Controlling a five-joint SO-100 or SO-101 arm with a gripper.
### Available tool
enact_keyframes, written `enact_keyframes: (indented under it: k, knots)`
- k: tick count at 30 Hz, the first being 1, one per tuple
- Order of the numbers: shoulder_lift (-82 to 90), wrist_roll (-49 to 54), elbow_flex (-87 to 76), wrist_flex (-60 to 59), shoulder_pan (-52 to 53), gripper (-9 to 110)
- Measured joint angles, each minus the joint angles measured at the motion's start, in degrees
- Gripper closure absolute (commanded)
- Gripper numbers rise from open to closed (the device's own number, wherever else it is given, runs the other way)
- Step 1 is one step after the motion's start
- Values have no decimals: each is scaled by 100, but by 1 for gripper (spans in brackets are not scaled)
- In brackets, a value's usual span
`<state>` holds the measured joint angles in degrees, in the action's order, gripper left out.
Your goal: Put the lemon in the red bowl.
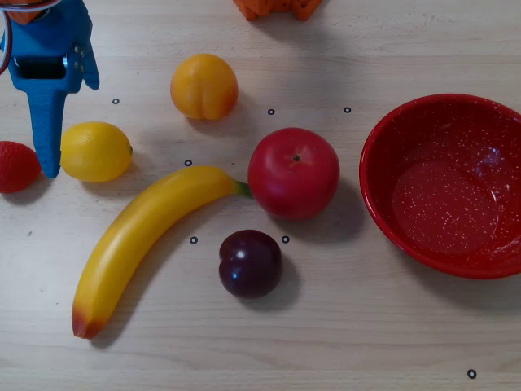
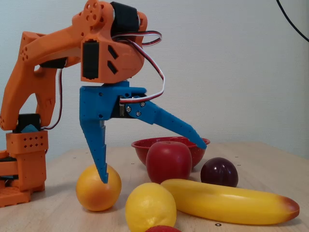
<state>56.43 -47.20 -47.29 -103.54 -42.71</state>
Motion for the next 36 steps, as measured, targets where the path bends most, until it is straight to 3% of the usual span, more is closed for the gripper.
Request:
enact_keyframes:
  k: [36]
  knots:
    - [-1213, -141, 18, 466, -9, 35]
